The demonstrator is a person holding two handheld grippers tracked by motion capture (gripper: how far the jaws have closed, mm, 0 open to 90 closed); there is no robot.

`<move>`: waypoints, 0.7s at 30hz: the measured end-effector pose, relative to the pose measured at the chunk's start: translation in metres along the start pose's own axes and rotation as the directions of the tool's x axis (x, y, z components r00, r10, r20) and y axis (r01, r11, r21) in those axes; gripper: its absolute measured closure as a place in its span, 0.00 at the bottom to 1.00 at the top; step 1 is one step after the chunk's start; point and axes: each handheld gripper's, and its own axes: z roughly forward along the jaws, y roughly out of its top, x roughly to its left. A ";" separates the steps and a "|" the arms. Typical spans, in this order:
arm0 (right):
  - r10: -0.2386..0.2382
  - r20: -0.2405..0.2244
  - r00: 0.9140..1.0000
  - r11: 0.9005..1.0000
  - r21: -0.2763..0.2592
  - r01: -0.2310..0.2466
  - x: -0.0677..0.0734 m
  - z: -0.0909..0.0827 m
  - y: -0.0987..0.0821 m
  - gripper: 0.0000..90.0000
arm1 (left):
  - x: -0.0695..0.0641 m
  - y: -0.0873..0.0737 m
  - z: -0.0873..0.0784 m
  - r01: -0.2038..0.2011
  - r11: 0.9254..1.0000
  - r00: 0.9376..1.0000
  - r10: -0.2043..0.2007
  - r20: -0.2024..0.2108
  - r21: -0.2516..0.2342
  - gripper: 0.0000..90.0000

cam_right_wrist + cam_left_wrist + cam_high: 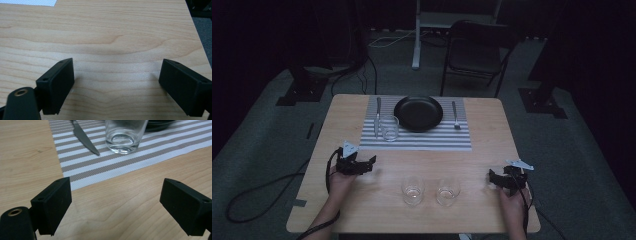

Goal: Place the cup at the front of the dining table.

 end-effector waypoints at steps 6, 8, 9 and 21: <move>0.001 0.000 1.000 1.000 0.000 -0.001 0.000 0.000 0.000 0.14 | 0.001 -0.006 -0.007 0.000 1.000 1.000 0.000 -0.002 0.005 0.12; 0.000 0.000 1.000 1.000 0.000 0.000 0.000 0.000 0.000 0.14 | 0.001 -0.008 -0.010 -0.002 1.000 1.000 0.002 -0.003 0.003 0.12; 0.002 0.000 1.000 1.000 0.001 -0.002 0.000 0.000 0.000 0.14 | 0.002 -0.009 -0.011 0.002 1.000 1.000 -0.002 -0.001 0.000 0.12; 0.002 0.000 1.000 1.000 0.000 -0.002 0.000 0.000 0.000 0.14 | 0.009 -0.026 -0.027 0.026 1.000 1.000 -0.026 -0.017 -0.012 0.12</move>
